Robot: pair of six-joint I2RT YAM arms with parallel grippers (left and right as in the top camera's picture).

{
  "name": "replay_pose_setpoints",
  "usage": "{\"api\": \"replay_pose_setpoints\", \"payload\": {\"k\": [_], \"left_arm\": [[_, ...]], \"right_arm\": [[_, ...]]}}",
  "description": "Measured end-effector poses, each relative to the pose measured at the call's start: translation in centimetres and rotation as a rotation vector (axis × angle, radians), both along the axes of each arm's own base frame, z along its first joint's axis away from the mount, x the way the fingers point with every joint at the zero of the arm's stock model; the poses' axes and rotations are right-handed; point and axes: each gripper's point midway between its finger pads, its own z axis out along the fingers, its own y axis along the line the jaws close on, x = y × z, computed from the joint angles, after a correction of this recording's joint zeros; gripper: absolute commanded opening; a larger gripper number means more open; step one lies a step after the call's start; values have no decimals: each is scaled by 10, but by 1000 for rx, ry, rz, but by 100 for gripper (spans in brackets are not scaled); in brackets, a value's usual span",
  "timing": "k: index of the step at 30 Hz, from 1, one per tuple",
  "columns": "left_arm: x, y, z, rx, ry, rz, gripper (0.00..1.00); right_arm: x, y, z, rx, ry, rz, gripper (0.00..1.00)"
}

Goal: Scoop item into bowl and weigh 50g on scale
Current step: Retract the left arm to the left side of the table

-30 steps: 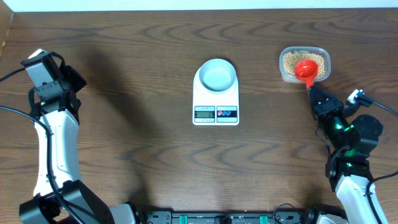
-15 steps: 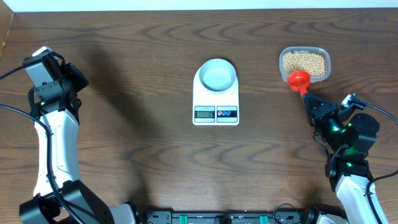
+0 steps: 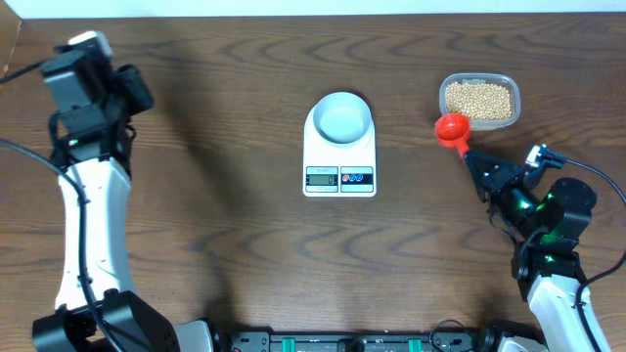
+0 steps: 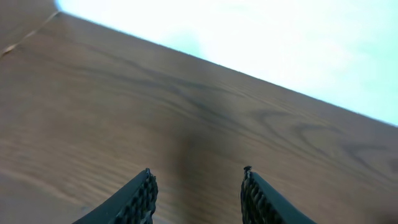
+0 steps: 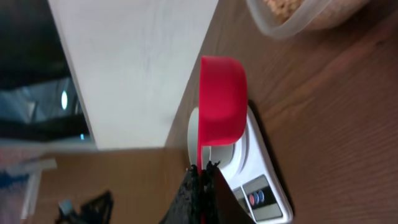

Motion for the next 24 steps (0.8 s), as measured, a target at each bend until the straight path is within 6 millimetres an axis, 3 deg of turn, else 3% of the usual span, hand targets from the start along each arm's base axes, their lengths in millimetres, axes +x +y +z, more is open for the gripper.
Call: {"api": "replay_pose_setpoints", "payload": {"k": [4,7,11,16,19,24], "left_arm": [[6,-17,3,26,-11,-59,47],[6,-17,3,36,-9,-68,47],[4,-18,0,36,6,-72,47],[2,-19,-4,30,23,-76,47],[2,-19,-5,34,25,-79,77],[-2,-20,-10,4,47,-65,83]], "right_arm": [[1,5,9,-37,-40,50,2],[4,8,19,-76,-17,91,2],[-4,13,17,-142,87,148,1],[0,13,48,-296,46,189,1],[-2,16,52,-410,42,217,1],[-4,21,44,-583,-1,276,1]]}}
